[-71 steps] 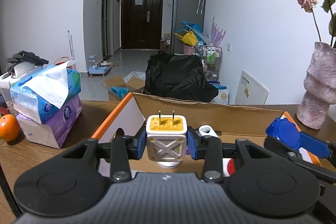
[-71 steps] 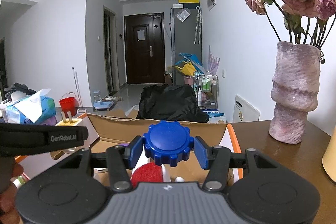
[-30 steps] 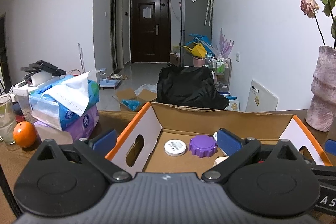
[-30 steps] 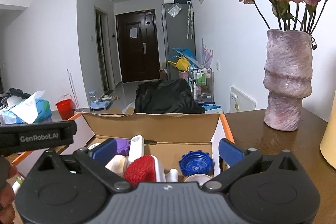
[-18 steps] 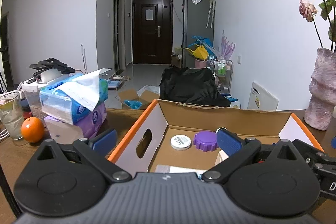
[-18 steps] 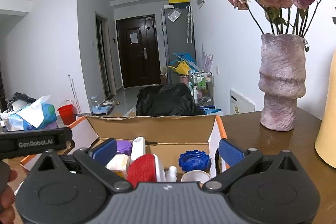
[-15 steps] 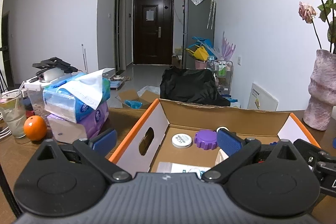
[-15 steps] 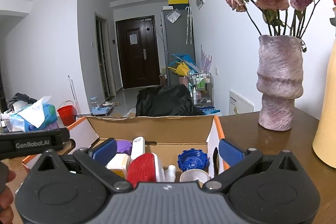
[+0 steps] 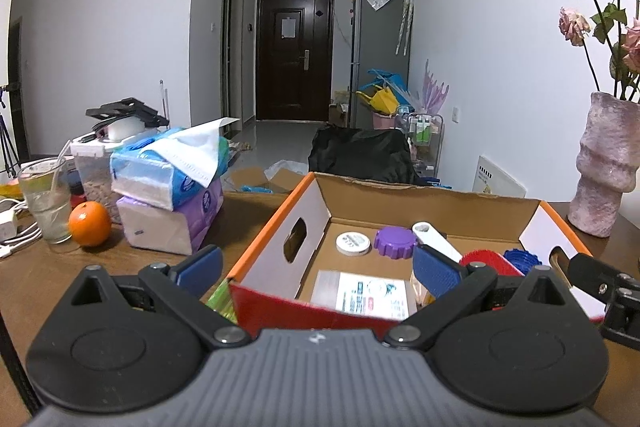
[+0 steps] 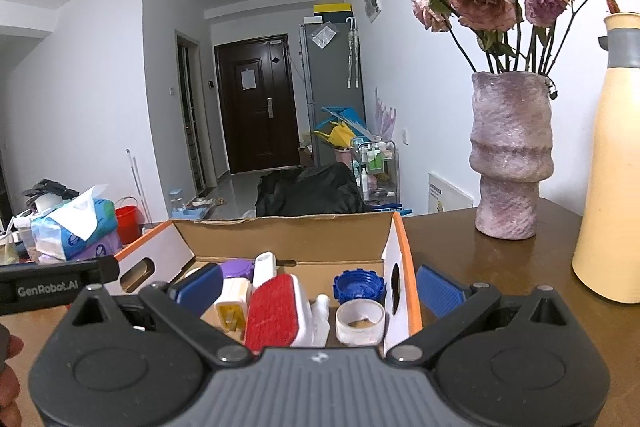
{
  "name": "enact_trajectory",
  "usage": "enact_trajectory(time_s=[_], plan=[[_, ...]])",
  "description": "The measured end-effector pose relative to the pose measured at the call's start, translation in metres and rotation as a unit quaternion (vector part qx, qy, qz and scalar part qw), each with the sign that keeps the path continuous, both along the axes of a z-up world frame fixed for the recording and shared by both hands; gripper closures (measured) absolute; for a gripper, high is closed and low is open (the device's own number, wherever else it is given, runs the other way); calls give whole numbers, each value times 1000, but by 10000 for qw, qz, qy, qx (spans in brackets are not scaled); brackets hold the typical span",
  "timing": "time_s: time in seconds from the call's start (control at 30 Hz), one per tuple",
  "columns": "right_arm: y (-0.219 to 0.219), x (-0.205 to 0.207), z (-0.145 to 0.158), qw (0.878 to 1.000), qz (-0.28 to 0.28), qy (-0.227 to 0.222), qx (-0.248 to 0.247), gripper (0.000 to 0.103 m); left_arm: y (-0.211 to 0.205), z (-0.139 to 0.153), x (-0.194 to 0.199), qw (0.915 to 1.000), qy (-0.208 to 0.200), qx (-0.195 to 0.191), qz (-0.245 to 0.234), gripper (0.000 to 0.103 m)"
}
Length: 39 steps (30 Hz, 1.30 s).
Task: Organize rigid objects
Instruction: 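Withdraw both open grippers from the box, then close the right gripper on the white bottle cap while the left approaches the green spray bottle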
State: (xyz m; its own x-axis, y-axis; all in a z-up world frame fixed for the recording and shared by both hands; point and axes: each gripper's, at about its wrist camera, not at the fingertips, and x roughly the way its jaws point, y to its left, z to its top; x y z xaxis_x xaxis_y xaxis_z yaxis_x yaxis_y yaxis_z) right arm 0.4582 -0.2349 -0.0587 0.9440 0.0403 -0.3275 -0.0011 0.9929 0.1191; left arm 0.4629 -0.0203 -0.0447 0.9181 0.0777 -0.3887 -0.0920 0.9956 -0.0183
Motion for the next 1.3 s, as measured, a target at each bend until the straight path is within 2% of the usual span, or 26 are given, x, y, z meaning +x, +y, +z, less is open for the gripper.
enact_trajectory(time_s=[0.8,1.17,1.3], plan=[[1,-69,-7,9997,-63,200,-156,0,4,-11,-75,9996,264,25,-81,0],[-1,-90,-17,9980,16,581,-241,0,2,-15,-103,9992,343,93,-169,0],[-4,-90,-25,9955,79,920,-208,0,2,-19,-112,9988,421,93,-217,0]])
